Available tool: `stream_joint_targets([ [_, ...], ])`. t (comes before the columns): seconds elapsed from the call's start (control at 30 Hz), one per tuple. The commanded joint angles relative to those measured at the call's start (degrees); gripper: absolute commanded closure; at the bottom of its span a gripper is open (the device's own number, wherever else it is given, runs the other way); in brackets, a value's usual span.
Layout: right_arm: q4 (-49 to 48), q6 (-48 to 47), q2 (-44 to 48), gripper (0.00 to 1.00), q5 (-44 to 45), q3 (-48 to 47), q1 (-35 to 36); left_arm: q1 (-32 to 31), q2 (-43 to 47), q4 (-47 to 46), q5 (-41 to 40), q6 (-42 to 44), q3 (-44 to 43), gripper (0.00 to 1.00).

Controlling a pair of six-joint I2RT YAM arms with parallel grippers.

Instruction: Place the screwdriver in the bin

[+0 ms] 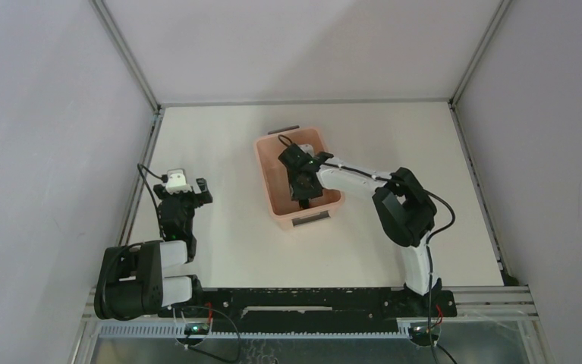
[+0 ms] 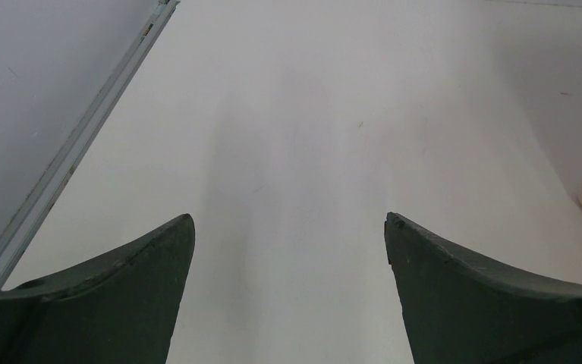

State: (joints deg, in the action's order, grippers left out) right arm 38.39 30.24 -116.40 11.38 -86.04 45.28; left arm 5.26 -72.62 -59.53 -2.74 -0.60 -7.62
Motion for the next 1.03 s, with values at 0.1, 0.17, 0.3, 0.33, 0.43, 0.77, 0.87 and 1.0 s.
stream_joint_targets([
  [0.1,3.6,-6.4,13.6,0.30,8.9,-9.1,3.4,-0.2,0.7,-2.5,0.0,0.2,-2.5,0.00],
  [0.17,3.9,-8.5,16.0,0.15,10.1,-10.0,3.2,-0.2,0.7,-2.5,0.0,0.2,-2.5,0.00],
  [0.3,5.5,-10.8,21.1,0.00,13.9,-9.4,1.2,-0.2,0.7,-2.5,0.0,0.2,-2.5,0.00],
  [0.33,5.6,-11.1,22.6,0.00,14.6,-8.6,0.3,-0.2,0.7,-2.5,0.0,0.2,-2.5,0.00],
  [0.43,5.1,-11.6,28.0,0.00,15.0,-3.3,-4.3,-0.2,0.7,-2.5,0.0,0.2,-2.6,0.00],
  [0.77,2.4,-13.2,47.2,0.00,9.4,12.0,-29.3,-0.3,0.7,-2.5,0.0,0.2,-2.5,0.00],
  [0.87,1.5,-11.1,50.9,0.00,5.7,15.3,-33.9,-0.2,0.7,-2.5,0.0,0.2,-2.5,0.00],
  [1.0,-4.9,-10.2,56.5,0.00,2.5,20.9,-36.8,-0.3,0.7,-2.5,0.0,0.2,-2.5,0.00],
])
